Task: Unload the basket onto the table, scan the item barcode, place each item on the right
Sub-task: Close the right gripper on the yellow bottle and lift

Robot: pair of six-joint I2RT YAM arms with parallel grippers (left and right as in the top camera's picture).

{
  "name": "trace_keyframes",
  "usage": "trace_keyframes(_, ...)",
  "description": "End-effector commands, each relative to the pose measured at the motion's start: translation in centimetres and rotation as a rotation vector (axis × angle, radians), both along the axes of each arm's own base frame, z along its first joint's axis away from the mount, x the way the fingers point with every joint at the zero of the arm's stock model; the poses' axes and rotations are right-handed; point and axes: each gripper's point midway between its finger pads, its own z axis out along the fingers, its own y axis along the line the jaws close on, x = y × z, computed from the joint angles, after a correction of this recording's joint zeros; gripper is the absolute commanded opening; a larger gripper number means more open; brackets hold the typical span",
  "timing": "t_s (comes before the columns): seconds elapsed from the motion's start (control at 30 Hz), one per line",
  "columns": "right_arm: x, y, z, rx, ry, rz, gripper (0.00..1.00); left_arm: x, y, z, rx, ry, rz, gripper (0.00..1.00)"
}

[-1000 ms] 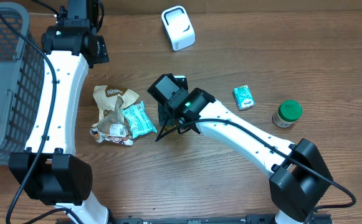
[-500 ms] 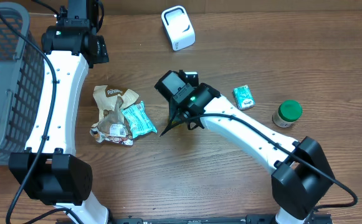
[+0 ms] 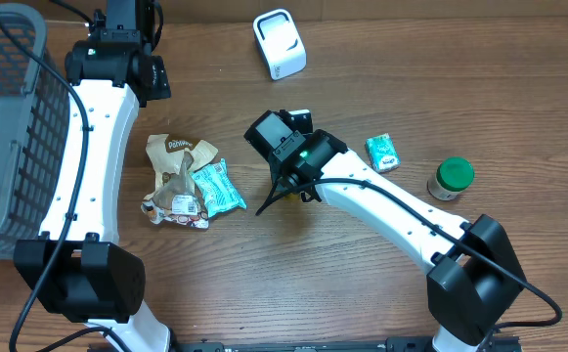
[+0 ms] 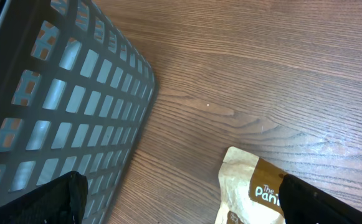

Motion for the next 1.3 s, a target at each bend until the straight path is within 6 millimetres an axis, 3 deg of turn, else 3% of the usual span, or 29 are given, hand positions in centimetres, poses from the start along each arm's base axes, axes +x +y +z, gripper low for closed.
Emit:
trace_keyframes(0.0,1.1,-0.5,3.5,0.001,-0.082,0.037,0.43,0.0,-0.2,1.4,0.013,-0.032,-0.008,0.99)
trace_keyframes(0.17,1.4,-1.2,3.4,-0.007,-0.076,0.026,0.43,0.0,-0.2,1.4,0.013,-0.032,-0.008,0.99)
trace_keyframes(0.7,0.7,-0.5,2.9,0.028,-0.035,0.044,0.45,0.0,-0.1,1.4,0.013,-0.032,-0.006,1.0)
trace_keyframes(0.97,0.8,-0.5,3.0,0.03,-0.036,0.044,0.6,0.0,-0.1,1.4,0.013,-0.032,-0.006,0.99)
trace_keyframes(1.27,1.0,-0.3,1.7,0.038,-0.043,0.034,0.54,0.0,-0.1,1.5,0.013,-0.032,-0.006,1.0)
